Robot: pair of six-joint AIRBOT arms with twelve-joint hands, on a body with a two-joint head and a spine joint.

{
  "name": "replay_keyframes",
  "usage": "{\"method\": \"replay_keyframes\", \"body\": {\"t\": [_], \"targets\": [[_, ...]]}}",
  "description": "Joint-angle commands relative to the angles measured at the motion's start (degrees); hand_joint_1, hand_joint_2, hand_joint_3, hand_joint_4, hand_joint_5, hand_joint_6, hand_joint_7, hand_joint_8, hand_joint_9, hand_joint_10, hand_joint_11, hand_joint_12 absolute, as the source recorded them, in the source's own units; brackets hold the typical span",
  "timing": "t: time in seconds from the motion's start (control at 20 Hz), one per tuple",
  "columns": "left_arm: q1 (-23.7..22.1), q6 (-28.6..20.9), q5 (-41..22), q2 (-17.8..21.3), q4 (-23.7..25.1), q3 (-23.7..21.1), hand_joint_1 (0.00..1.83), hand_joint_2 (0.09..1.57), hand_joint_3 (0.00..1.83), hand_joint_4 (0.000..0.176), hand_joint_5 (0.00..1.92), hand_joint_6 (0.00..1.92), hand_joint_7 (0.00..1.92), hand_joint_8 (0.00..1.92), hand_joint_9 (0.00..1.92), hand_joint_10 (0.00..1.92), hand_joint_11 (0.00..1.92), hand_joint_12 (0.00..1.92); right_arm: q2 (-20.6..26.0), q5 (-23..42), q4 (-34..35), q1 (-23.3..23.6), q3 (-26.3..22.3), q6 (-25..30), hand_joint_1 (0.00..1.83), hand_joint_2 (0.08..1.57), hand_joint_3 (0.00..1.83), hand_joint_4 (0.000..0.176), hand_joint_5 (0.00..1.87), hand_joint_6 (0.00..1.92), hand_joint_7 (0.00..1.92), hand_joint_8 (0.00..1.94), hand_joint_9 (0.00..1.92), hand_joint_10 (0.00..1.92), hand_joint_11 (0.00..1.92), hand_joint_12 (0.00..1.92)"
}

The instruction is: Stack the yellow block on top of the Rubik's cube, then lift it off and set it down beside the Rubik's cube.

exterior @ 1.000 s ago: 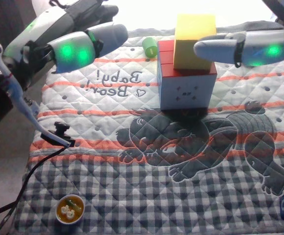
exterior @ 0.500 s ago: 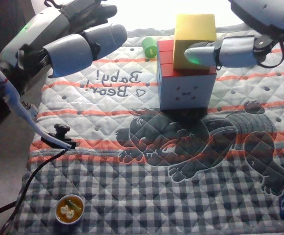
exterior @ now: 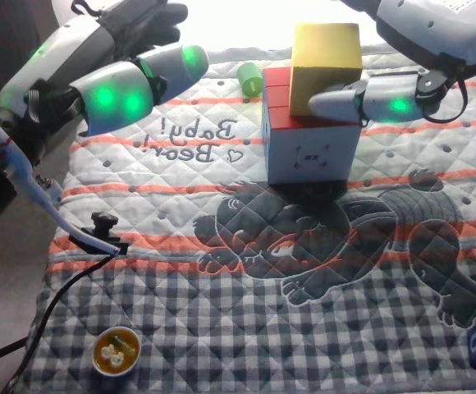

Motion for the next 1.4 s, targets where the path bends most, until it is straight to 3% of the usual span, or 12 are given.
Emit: {"method": "replay_keyframes", "body": {"t": [0.0, 0.1, 0.2, 0.35, 0.5, 0.55, 0.6, 0.9, 0.95, 1.0, 1.1, 1.35], "targets": [[-0.48, -0.45, 7.56, 0.38, 1.2, -0.22, 0.46, 1.29, 0.0, 0.114, 0.16, 0.01, 0.13, 0.5, 0.01, 0.96, 0.0, 1.52, -0.12, 6.74, -0.44, 1.2, 0.31, 0.35, 1.0, 1.11, 0.0, 0.0, 0.05, 0.0, 0.44, 0.86, 0.25, 1.46, 0.02, 1.91], [-0.22, -0.46, 7.82, 0.38, 0.98, -0.33, 0.47, 1.29, 0.0, 0.119, 0.16, 0.01, 0.18, 0.41, 0.02, 0.91, 0.0, 1.47, -0.32, 6.67, -0.43, 1.2, 0.51, 0.37, 1.28, 1.15, 0.0, 0.0, 0.01, 0.0, 0.52, 0.69, 0.23, 1.1, 0.0, 1.46], [0.03, -0.47, 8.05, 0.38, 0.7, -0.41, 0.51, 1.28, 0.0, 0.115, 0.18, 0.02, 0.21, 0.35, 0.04, 0.85, 0.0, 1.41, -0.35, 6.67, -0.43, 1.21, 0.62, 0.42, 1.35, 1.19, 0.0, 0.0, 0.2, 0.02, 0.8, 1.27, 0.44, 0.84, 0.0, 0.35], [0.86, -0.48, 8.57, 0.42, -0.08, -0.54, 0.49, 1.29, 0.0, 0.109, 0.16, 0.01, 0.22, 0.32, 0.03, 0.84, 0.0, 1.37, -0.32, 6.72, -0.4, 1.7, 0.67, 0.43, 1.47, 1.22, 0.0, 0.0, 0.31, 0.03, 0.74, 1.44, 0.65, 1.44, 0.0, 0.48], [1.3, -0.49, 8.8, 0.48, -0.54, -0.61, 0.47, 1.28, 0.0, 0.1, 0.15, 0.0, 0.27, 0.12, 0.07, 0.73, 0.0, 1.35, -0.31, 8.24, -0.41, 2.24, 0.09, 0.44, 1.34, 1.21, 0.0, 0.0, 0.45, 0.03, 0.78, 1.34, 0.51, 0.76, 0.0, 0.14], [1.39, -0.5, 8.85, 0.5, -0.65, -0.63, 0.47, 1.28, 0.0, 0.1, 0.15, 0.0, 0.27, 0.12, 0.07, 0.73, 0.0, 1.35, 0.02, 8.98, -0.52, 2.37, -0.34, 0.44, 1.34, 1.21, 0.0, 0.0, 0.45, 0.03, 0.78, 1.34, 0.51, 0.76, 0.0, 0.14], [1.51, -0.5, 8.91, 0.53, -0.78, -0.65, 0.46, 1.27, 0.0, 0.095, 0.14, 0.0, 0.28, 0.05, 0.09, 0.66, 0.0, 1.28, 0.63, 9.81, -1.08, 2.55, -0.93, 0.45, 1.46, 1.21, 0.0, 0.0, 0.5, 0.06, 0.85, 1.35, 0.56, 1.48, 0.0, 0.83], [2.37, -0.51, 9.51, 0.91, -1.61, -1.0, 0.52, 1.26, 0.0, 0.084, 0.16, 0.0, 0.35, 0.03, 0.15, 0.64, 0.0, 1.32, 3.35, 15.73, -3.98, 2.88, -5.63, 0.46, 1.33, 1.21, 0.0, 0.0, 0.55, 0.22, 0.77, 1.35, 0.55, 1.04, 0.0, 1.48], [2.62, -0.51, 9.79, 1.09, -1.84, -1.17, 0.52, 1.26, 0.0, 0.079, 0.16, 0.0, 0.35, 0.03, 0.15, 0.64, 0.0, 1.32, 5.69, 17.36, -4.94, 2.82, -7.26, 0.46, 1.14, 1.3, 0.03, 0.0, 0.55, 1.32, 0.66, 1.53, 0.46, 1.29, 0.18, 1.76], [2.95, -0.51, 10.23, 1.37, -2.13, -1.44, 0.53, 1.26, 0.0, 0.073, 0.16, 0.0, 0.36, 0.03, 0.15, 0.63, 0.0, 1.3, 7.68, 19.25, -6.11, 2.28, -9.09, 0.46, 1.11, 1.33, 0.01, 0.0, 0.64, 1.53, 0.55, 1.6, 0.38, 1.49, 0.26, 1.84], [3.8, -0.51, 11.21, 2.03, -2.77, -2.03, 0.51, 1.26, 0.0, 0.075, 0.17, 0.01, 0.37, 0.03, 0.18, 0.64, 0.0, 1.37, 11.3, 23.27, -7.64, -0.27, -12.2, 0.46, 1.15, 1.3, 0.0, 0.0, 0.77, 1.37, 0.56, 1.66, 0.43, 1.85, 0.48, 1.92], [5.15, -0.52, 12.39, 2.71, -3.73, -2.73, 0.52, 1.25, 0.0, 0.082, 0.19, 0.01, 0.4, 0.02, 0.15, 0.71, 0.0, 1.43, 16.87, 29.01, -10.05, -6.46, -17.61, 0.45, 1.34, 1.2, 0.0, 0.0, 0.79, 1.3, 0.87, 1.26, 0.69, 1.47, 0.45, 1.87]]}}
